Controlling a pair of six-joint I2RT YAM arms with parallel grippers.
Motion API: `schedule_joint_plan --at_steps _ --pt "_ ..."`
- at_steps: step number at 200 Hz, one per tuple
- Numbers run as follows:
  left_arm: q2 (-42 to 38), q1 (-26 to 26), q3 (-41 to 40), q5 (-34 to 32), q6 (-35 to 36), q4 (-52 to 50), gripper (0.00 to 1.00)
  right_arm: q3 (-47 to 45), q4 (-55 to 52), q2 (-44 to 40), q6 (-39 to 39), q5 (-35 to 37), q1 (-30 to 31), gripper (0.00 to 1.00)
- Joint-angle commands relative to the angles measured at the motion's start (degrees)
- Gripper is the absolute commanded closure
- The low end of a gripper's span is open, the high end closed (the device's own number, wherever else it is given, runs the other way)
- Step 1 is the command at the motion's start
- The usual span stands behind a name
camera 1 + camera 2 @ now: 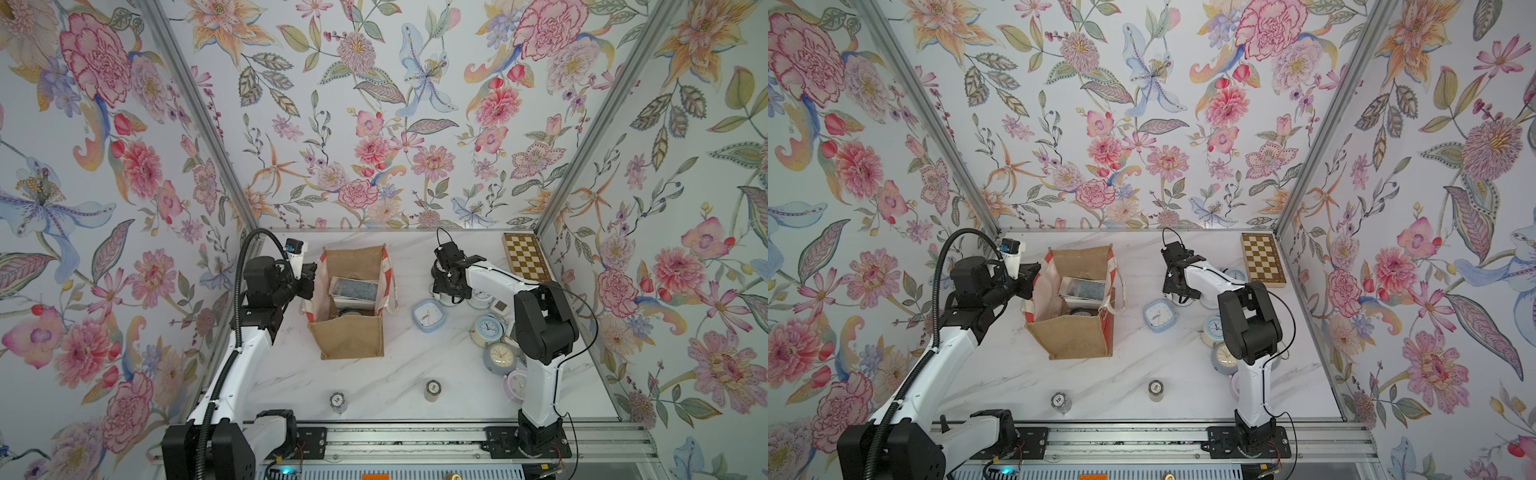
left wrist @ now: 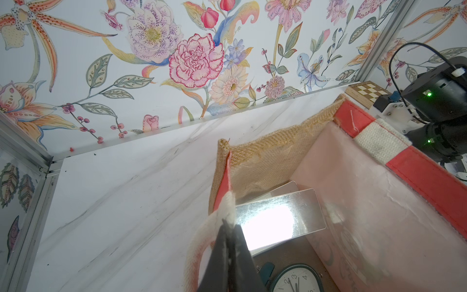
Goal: Put the alarm clock into the canvas bag
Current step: Pick up the alarm from the center of the board.
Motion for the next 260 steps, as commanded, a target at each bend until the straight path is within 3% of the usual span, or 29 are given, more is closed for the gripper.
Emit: schedule_joint_plan --at_steps 1,103,176,260 --pt "-1.17 0.3 -0.19 1.18 0.39 1.58 0.93 0.01 -0.48 -2.7 -0.51 1.73 -0.45 0.32" --pt "-1.07 0.28 -0.28 1.84 0.02 1.92 0.93 0.38 -0.36 -15.73 -6.28 -1.35 2.7 0.35" --pt "-1.07 0.27 -0.28 1.75 0.04 1.98 0.93 9.61 0.1 -20.95 -14.7 -5.84 11.25 0.41" --pt "-0.97 0.28 -0.19 1.92 0.1 1.95 0.93 17.03 7.7 -19.58 -19.58 -11.67 23.02 0.42"
